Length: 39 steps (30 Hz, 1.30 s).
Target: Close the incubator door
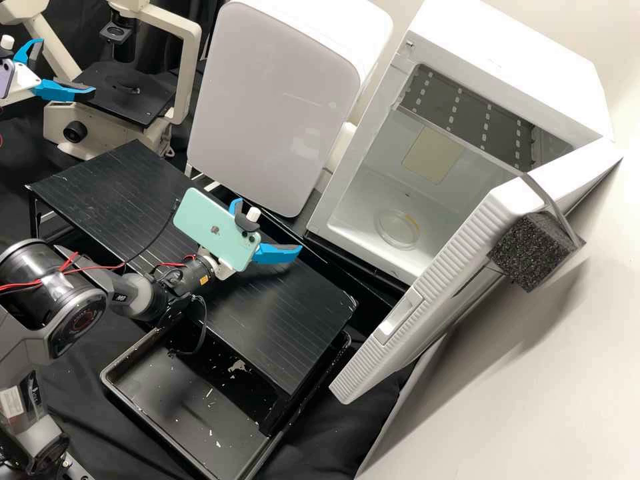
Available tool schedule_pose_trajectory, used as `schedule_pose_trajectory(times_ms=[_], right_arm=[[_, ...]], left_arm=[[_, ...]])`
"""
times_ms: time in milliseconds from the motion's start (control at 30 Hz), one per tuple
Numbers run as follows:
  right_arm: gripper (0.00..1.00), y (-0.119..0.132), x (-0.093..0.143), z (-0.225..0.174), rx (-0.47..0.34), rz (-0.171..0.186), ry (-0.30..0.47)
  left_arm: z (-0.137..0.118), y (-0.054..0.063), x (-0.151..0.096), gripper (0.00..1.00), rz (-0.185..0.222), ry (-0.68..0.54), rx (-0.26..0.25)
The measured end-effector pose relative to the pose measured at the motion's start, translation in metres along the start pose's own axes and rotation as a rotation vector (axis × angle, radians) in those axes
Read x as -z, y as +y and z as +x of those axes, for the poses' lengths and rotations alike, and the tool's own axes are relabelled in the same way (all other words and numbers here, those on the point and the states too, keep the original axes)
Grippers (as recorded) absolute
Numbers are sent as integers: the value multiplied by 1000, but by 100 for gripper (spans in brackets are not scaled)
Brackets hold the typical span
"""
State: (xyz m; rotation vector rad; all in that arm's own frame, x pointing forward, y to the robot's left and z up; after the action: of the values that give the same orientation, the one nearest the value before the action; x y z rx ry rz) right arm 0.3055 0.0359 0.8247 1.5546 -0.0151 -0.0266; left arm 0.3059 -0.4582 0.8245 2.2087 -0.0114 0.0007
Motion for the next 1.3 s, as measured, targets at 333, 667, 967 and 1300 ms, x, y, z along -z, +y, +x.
schedule_pose_trajectory(times_ms=[333, 667, 967, 1300], right_arm=[[100, 0, -2, -2, -2, 0, -4], [100, 18, -31, -48, -76, 44, -5], [100, 39, -57, -90, -194, 71, -26], [100, 52, -61, -120, -393, 7, -141]], left_arm=[[0, 0, 0, 100, 0, 0, 0], [0, 0, 0, 100, 0, 0, 0], [0, 0, 0, 100, 0, 0, 0], [0, 0, 0, 100, 0, 0, 0]])
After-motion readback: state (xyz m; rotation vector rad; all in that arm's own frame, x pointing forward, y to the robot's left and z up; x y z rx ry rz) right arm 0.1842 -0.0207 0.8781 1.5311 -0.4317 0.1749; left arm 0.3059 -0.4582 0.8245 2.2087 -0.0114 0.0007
